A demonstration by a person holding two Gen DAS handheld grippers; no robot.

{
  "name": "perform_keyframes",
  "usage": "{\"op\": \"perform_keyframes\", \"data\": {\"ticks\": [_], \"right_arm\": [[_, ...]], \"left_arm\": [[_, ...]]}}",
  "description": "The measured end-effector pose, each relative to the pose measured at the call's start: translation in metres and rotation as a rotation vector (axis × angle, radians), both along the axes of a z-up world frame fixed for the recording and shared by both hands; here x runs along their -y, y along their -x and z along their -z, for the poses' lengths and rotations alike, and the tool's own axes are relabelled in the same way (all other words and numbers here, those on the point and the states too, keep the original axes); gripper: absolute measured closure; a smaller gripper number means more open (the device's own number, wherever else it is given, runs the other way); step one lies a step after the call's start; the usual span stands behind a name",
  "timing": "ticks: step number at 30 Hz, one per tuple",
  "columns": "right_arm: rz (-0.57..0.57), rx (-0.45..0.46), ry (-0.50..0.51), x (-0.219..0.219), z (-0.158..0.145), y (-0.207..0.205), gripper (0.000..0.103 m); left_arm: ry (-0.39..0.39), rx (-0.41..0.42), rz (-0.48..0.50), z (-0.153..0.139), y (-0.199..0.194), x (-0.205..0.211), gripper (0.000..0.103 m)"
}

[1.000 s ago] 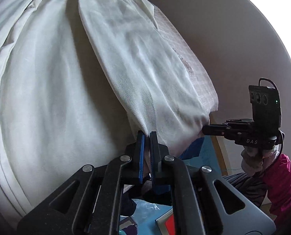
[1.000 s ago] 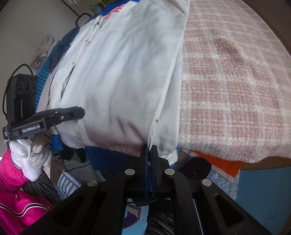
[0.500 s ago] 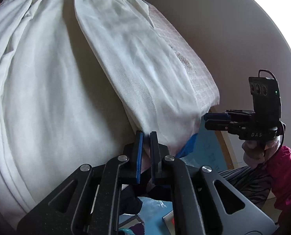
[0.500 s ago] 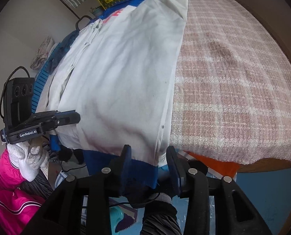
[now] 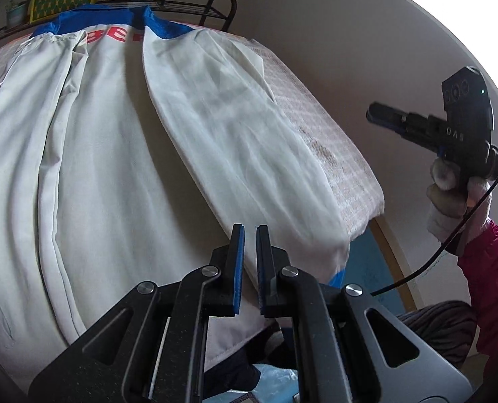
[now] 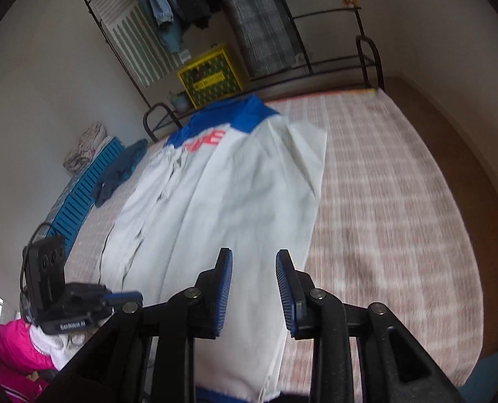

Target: Fold large clothes

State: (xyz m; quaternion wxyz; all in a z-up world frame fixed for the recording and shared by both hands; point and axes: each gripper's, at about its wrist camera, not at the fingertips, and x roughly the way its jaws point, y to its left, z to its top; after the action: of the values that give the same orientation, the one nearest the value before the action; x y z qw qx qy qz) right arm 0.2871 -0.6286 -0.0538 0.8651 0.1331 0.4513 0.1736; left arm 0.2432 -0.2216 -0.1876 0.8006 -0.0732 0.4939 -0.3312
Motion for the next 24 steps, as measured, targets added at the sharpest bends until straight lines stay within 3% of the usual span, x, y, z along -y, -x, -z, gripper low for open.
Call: {"op": "perform_keyframes", "data": {"ticks": [5,14,18,20,24], "right_arm": [[-0.008,0.052,0.039,-0.021,0.001,-0.09,0.079],[0.013,-0.027,0.066,-0.05,0.073,-0.229,0.082],[0.048,-0.097,0.167,-0.053,0.111,-0.264,0.083],[0.088,-0.158,0.22,-0.046,0.132,-0.275,0.089],[0.146,-0.175,0.134,-0.027,0.139,-0.277,0.09]], "left_arm": [[0.008,-0.006,-0.064,0.005,-0.021,-0.001,0.1],[-0.026,0.002,-0.06,0.018,-0.041,0.003,0.1],[-0.038,-0.007,-0.043,0.028,-0.045,0.008,0.1],[-0.042,-0.02,-0.032,0.034,-0.047,0.011,0.1],[-0.051,-0.035,-0.023,0.039,-0.045,0.012,0.1]]}}
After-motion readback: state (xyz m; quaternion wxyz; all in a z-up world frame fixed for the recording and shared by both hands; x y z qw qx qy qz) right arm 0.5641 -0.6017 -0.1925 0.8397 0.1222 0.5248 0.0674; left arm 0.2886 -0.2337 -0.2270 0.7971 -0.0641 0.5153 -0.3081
